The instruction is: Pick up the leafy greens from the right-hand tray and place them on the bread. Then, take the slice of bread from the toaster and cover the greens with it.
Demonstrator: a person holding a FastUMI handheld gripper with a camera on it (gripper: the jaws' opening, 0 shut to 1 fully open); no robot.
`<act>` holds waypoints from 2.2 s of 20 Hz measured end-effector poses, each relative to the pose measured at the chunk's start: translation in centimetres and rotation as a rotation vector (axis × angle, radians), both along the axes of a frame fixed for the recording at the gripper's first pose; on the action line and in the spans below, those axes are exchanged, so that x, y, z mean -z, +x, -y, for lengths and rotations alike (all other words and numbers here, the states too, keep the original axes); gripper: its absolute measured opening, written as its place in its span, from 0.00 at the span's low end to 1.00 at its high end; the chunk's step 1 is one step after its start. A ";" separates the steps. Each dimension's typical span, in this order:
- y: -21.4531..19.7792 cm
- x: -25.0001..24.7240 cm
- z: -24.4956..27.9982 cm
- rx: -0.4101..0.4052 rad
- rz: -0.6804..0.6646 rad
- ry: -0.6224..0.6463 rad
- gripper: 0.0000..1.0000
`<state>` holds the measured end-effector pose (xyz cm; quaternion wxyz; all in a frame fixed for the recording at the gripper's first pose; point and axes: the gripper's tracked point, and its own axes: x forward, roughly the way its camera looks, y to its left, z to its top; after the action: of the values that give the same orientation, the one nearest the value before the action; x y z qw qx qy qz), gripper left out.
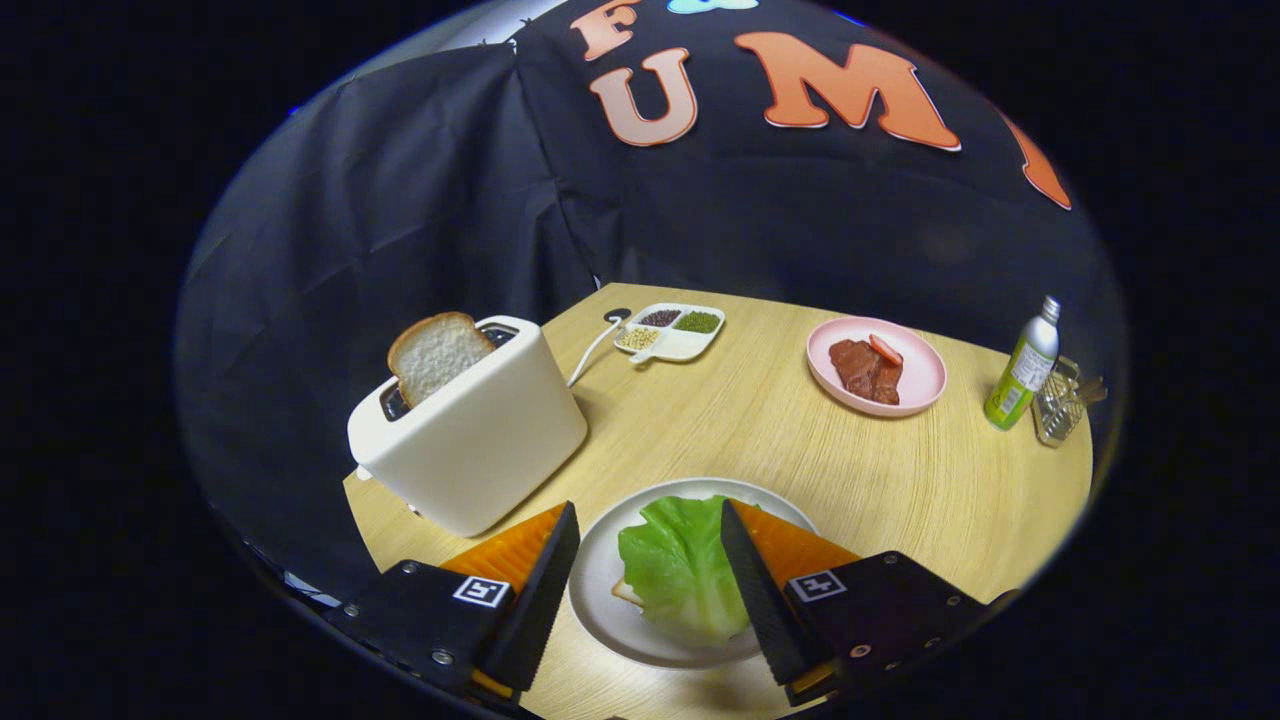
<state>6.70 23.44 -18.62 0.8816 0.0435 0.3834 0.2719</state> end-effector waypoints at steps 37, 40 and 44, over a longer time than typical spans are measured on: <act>3.9 -6.4 -19.9 -0.017 -0.293 0.053 0.89; 3.4 -5.4 -20.5 -0.020 -0.339 0.043 0.86; 2.9 -4.5 -21.2 -0.030 -0.365 0.026 0.74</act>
<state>9.56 44.60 -14.08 0.7925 0.0979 0.5341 0.2776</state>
